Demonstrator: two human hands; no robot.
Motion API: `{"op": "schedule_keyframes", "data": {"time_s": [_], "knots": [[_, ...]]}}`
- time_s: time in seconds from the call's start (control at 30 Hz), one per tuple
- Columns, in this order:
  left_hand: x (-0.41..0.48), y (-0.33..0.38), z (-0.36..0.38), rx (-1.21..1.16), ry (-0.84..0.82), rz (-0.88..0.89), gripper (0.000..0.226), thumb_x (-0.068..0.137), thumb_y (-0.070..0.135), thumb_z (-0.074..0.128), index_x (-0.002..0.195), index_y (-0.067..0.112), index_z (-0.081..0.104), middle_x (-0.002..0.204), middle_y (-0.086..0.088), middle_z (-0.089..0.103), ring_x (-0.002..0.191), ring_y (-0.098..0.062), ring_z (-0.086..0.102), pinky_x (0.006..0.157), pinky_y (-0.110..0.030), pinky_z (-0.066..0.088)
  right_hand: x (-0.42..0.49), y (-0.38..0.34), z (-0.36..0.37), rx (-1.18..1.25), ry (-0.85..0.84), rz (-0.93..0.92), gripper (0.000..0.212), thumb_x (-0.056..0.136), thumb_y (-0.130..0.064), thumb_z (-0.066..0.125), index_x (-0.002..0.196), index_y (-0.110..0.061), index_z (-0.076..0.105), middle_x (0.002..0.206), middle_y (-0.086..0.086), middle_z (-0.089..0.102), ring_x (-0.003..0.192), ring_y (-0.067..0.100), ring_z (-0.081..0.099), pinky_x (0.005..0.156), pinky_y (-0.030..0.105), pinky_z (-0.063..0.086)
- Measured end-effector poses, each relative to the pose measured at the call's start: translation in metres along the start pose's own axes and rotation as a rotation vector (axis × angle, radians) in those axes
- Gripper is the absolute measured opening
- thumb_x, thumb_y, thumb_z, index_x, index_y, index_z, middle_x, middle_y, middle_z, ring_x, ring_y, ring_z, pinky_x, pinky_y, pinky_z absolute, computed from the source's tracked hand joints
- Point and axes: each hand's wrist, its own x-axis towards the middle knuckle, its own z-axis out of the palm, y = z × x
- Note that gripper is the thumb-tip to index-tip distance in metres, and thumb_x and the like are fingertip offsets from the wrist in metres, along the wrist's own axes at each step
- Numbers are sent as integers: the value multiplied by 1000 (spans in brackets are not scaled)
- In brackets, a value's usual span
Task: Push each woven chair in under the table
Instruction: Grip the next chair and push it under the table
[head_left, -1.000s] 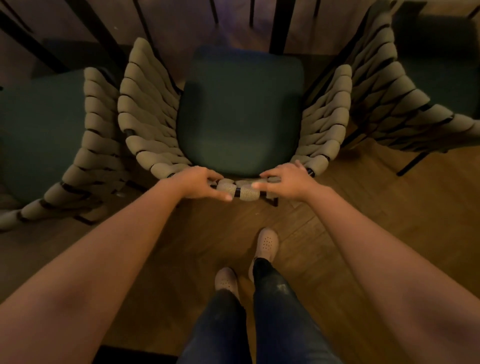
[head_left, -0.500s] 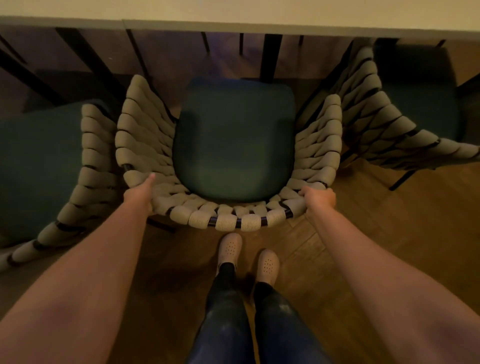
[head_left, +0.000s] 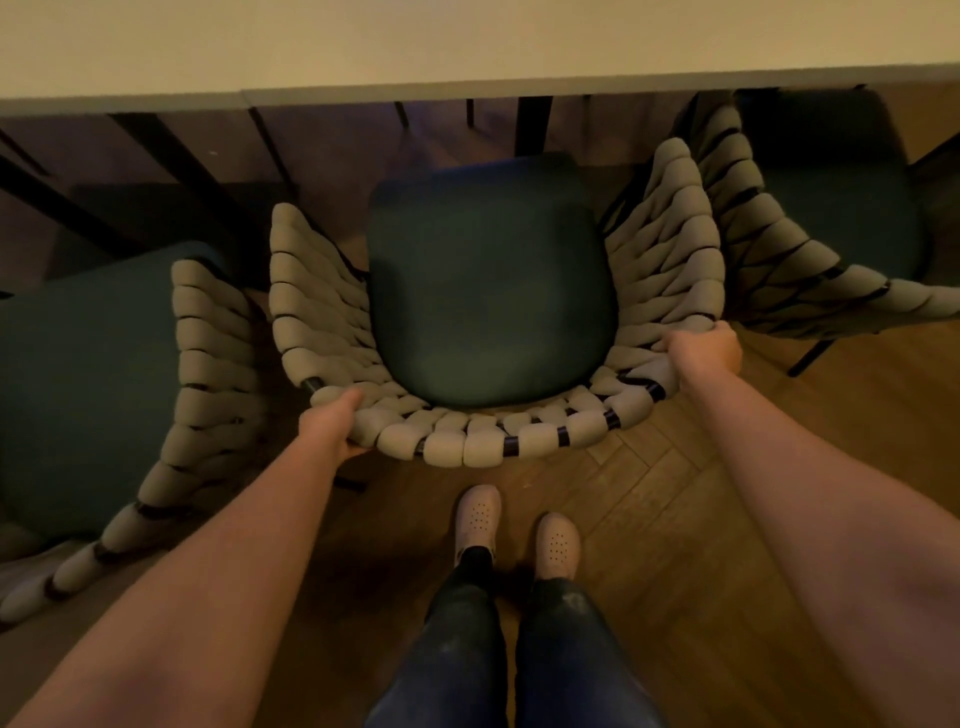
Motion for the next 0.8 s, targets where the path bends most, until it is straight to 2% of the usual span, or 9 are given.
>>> {"op": "schedule_keyframes", "data": {"time_s": [0.17,0.3,0.37,0.4,0.47,0.57,0.67,0.73,0.8], "knots": [[-10,-10,30,27,105,40,60,90,34,64,141,15,37,131,-13,50,113,-32,54,92,-46,52,18,12,-10,-167,-17,-32,52,92,-20,63,136,-6,40,134,21,51,122,38,51,98,46,46],[-13,-13,36,157,219,255,77,92,31,62,151,12,16,137,-14,46,118,-33,53,92,-38,49,12,9,-10,-261,-32,-85,59,96,-19,56,145,-3,26,141,22,43,126,38,47,97,44,44],[-22,-21,40,333,257,421,88,91,31,63,154,10,4,153,-17,26,135,-34,38,105,-42,40,-1,14,-8,-318,-24,-149,72,97,-18,53,152,-4,9,153,21,25,134,37,38,103,42,41],[-25,-27,42,481,293,519,93,91,34,62,154,9,-1,158,-18,12,144,-34,22,115,-45,28,-9,19,-5,-394,-17,-207,76,98,-18,51,153,-3,2,158,22,13,140,37,28,109,41,35],[-30,-46,48,860,356,787,90,93,47,53,154,8,-1,160,-17,-6,148,-32,-4,120,-46,3,-25,34,2,-660,22,-399,74,100,-24,46,153,1,1,159,26,-1,147,39,5,118,44,17],[-37,-64,58,1234,182,1156,81,92,68,26,154,16,16,161,-11,6,149,-25,-4,116,-45,-12,-46,49,14,-815,-97,-651,67,102,-37,38,154,-5,10,161,19,0,149,33,-5,121,49,6],[-42,-70,64,1517,-112,1343,96,79,85,8,149,23,33,155,-2,34,148,-21,15,118,-46,-7,-59,56,21,-872,-346,-814,69,98,-58,25,153,-16,23,162,9,10,150,23,-2,120,49,-4],[-42,-69,65,1666,-237,1364,95,77,86,20,149,25,32,151,1,40,144,-21,25,120,-45,8,-61,56,13,-930,-479,-957,86,85,-75,12,150,-23,33,159,3,25,149,17,9,119,49,-7],[-40,-61,66,1749,-272,1319,78,86,69,43,149,26,27,144,-1,47,134,-21,42,112,-40,33,-54,56,1,-1036,-643,-1121,99,73,-84,7,148,-27,36,151,-2,41,144,14,27,119,49,-5]]}}
